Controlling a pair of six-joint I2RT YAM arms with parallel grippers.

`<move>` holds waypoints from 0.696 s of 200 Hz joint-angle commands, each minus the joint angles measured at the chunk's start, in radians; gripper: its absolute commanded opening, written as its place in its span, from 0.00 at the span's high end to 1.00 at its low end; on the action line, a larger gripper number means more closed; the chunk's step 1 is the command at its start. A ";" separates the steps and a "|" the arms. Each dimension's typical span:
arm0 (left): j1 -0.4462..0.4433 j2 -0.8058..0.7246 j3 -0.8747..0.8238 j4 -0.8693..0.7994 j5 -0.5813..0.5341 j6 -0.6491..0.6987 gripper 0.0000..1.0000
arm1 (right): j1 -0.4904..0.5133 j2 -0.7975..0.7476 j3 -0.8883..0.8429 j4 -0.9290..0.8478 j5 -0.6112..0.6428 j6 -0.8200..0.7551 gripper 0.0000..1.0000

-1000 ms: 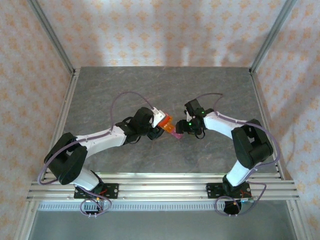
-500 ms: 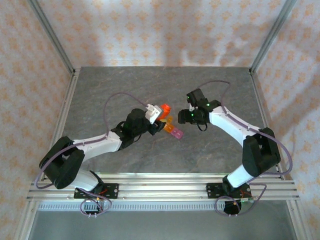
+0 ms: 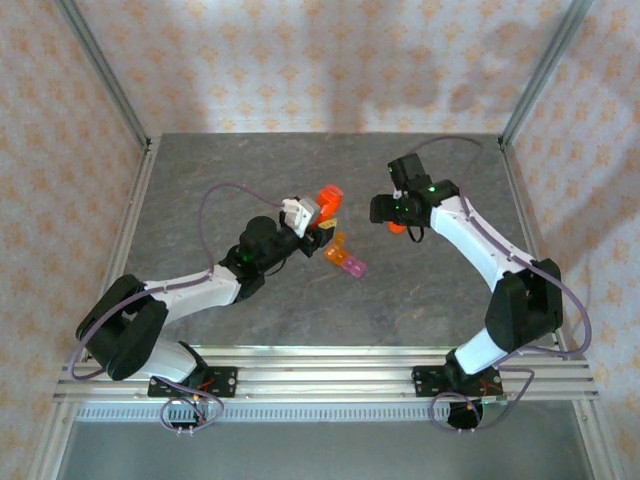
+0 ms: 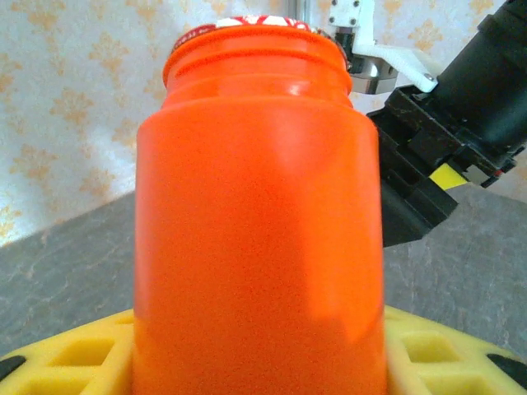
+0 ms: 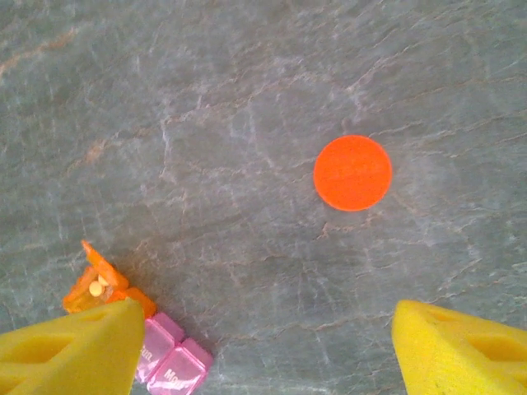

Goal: Sort the pills into containers

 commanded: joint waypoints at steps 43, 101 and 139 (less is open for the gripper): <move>0.017 0.037 -0.038 0.334 0.096 0.061 1.00 | -0.072 0.072 0.162 -0.069 0.097 0.074 0.00; 0.031 0.060 -0.035 0.421 0.150 0.015 1.00 | -0.145 0.175 0.213 -0.075 0.077 0.108 0.00; 0.031 0.028 -0.032 0.387 0.140 0.003 1.00 | -0.156 0.286 0.268 -0.118 0.024 0.082 0.09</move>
